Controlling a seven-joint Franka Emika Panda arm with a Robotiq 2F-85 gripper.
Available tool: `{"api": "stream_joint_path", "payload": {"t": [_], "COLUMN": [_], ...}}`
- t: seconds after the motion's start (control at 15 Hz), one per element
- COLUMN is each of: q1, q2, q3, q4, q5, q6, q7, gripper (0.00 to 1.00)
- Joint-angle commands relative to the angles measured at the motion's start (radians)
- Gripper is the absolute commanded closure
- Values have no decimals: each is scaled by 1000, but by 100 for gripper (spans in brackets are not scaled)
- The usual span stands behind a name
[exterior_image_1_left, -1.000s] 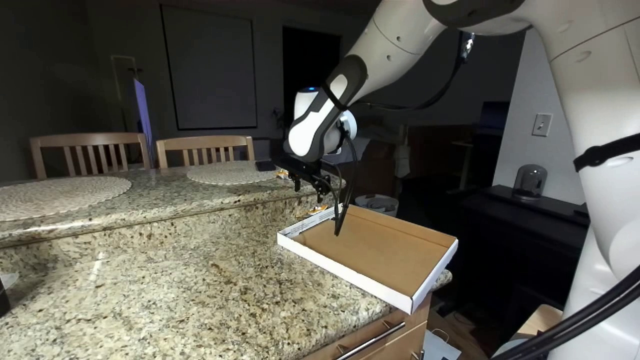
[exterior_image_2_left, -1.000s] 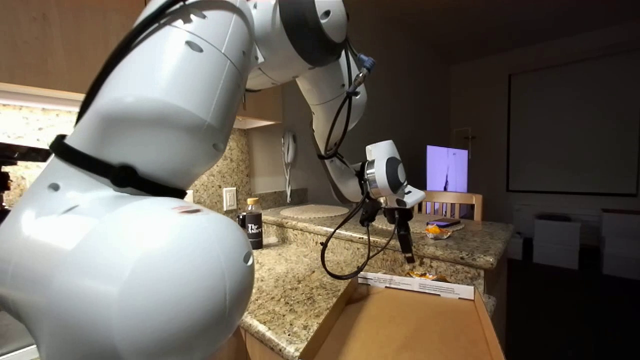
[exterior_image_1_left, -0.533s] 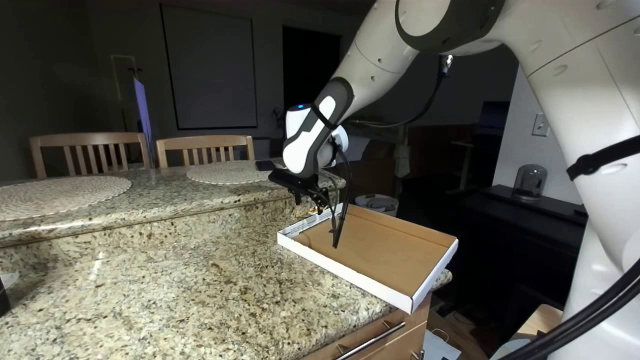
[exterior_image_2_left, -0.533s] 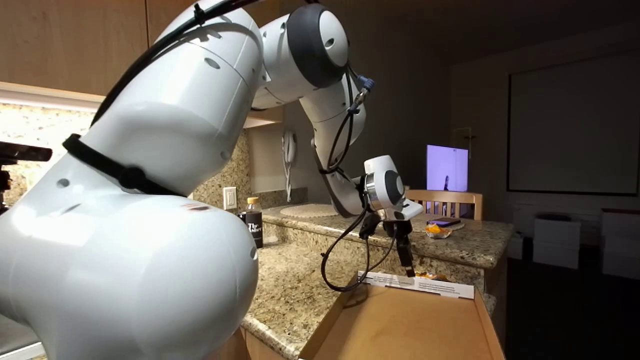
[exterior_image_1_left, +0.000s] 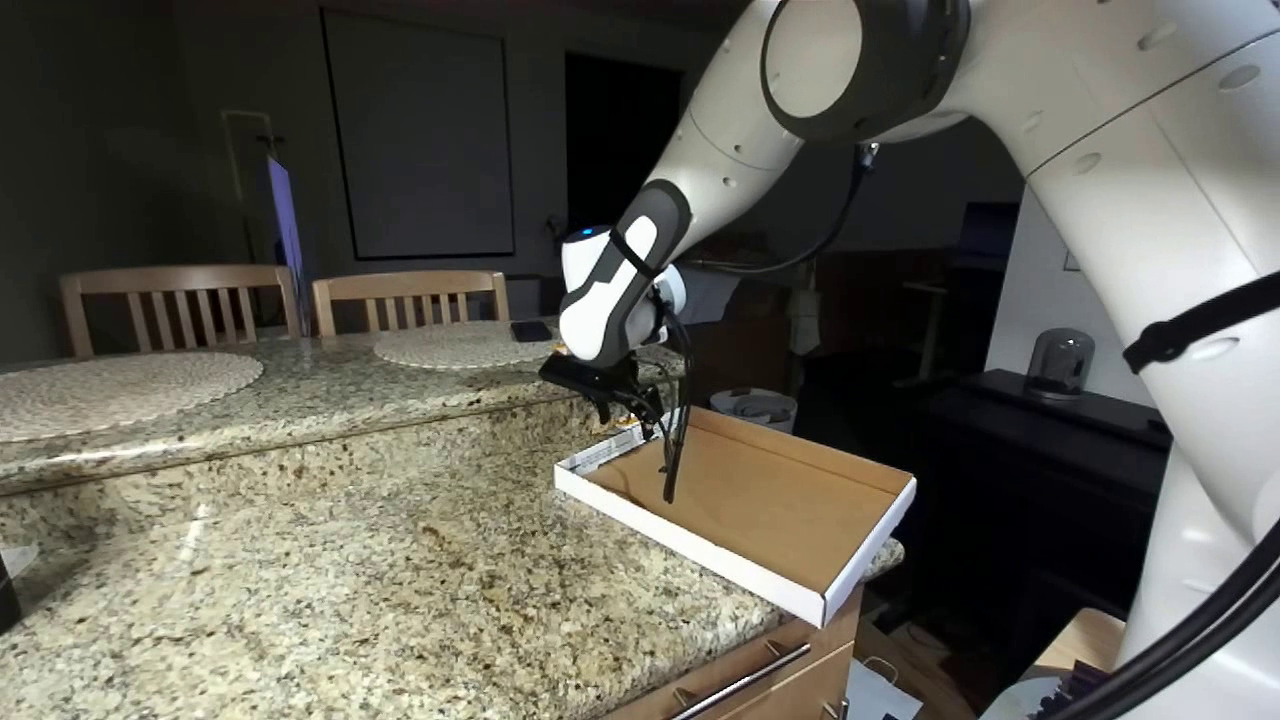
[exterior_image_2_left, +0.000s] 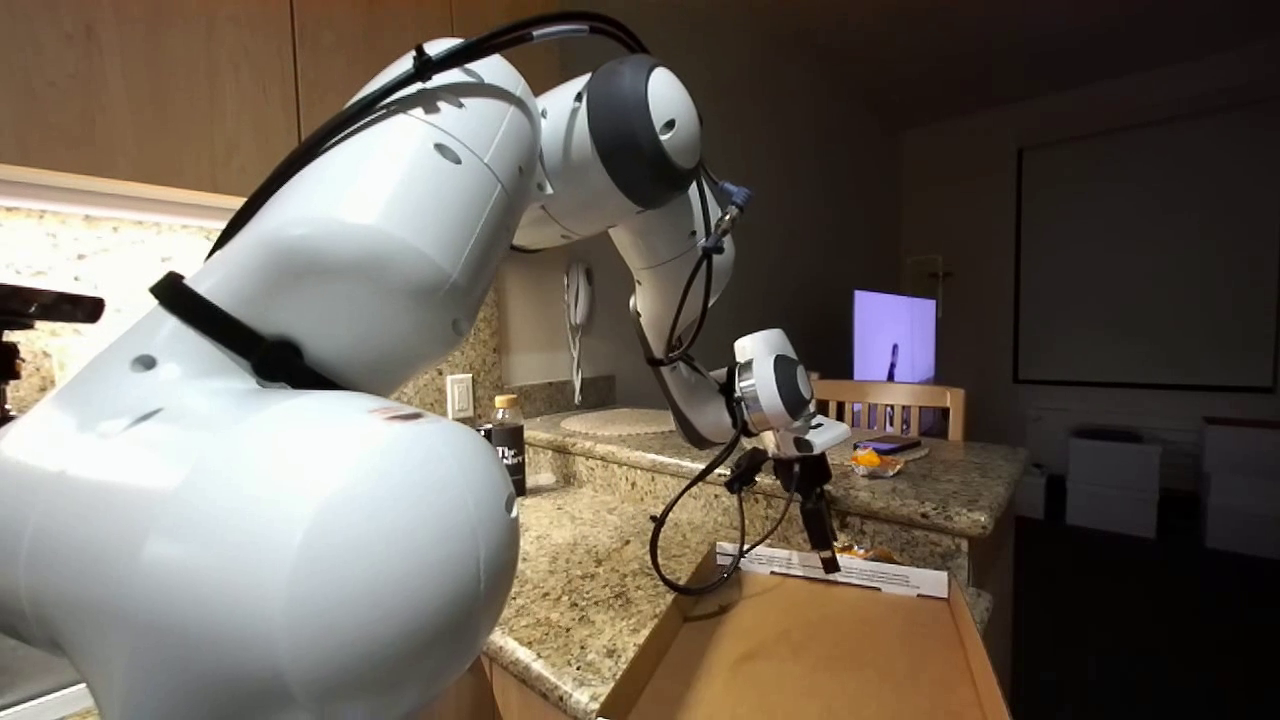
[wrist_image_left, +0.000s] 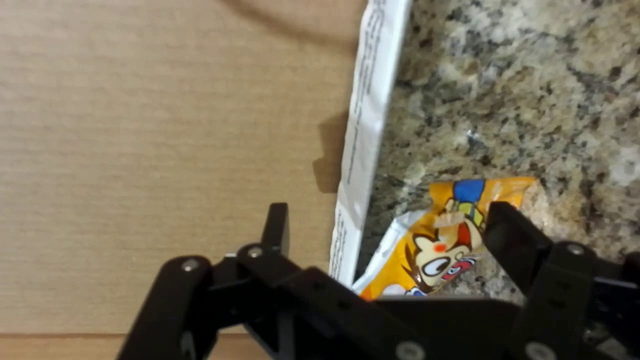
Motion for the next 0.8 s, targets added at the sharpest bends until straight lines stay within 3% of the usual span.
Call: {"api": "stream_joint_path", "payload": {"t": [0.0,0.33,0.73], "q1": [1,-2,-1], "q2": [71,92,34], "q3": [-14,-7,26], "q4": [101,136,72], "q5": [-33,-28,-9], "q6": [-52,-94,-105], "q7": [29,22,-2], "gripper": [26,59,97]}}
